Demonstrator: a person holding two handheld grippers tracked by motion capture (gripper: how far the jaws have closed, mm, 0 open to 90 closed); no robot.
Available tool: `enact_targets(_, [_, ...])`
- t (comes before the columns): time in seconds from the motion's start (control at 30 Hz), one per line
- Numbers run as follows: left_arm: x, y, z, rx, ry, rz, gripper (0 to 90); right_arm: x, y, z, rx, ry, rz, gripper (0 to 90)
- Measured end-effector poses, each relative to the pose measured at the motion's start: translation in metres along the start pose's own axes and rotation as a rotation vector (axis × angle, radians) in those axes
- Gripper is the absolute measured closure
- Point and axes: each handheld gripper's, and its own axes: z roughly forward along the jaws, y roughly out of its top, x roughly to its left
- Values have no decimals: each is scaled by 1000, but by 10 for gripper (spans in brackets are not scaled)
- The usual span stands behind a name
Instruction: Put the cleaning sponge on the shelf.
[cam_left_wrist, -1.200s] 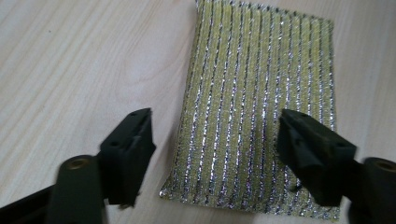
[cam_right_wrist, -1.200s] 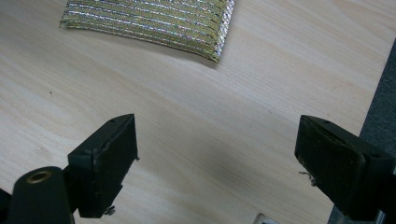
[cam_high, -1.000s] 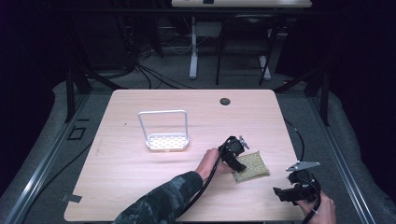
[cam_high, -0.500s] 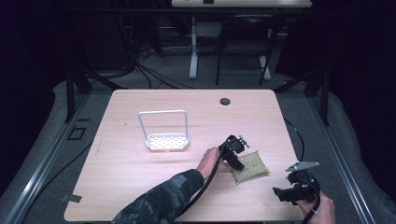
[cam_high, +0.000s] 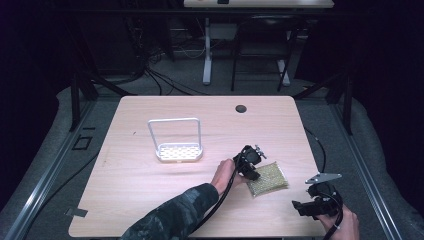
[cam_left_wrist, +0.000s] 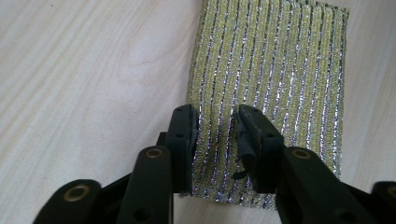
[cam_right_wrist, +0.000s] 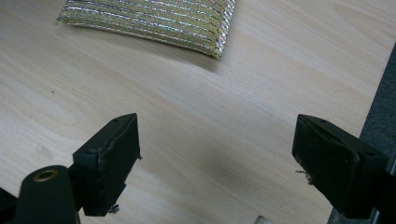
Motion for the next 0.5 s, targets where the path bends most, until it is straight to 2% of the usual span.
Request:
enact_targets(0.03, [-1, -1, -1, -10, 19, 14, 744, 0, 0, 0, -3, 1, -1, 147])
enact_targets(0.17, [-2, 0, -1, -16, 37, 24, 789, 0, 0, 0, -2, 5, -3, 148])
enact_targets(0.27, [-4, 0, -2, -13, 58, 51, 841, 0, 0, 0, 3, 9, -4, 148])
enact_targets(0.4, [-5, -1, -2, -30, 62, 65, 867, 0, 0, -1, 1, 4, -11, 149])
enact_targets(0.5, [-4, -3, -4, -50, 53, 59, 879, 0, 1, 0, 2, 11, -6, 149])
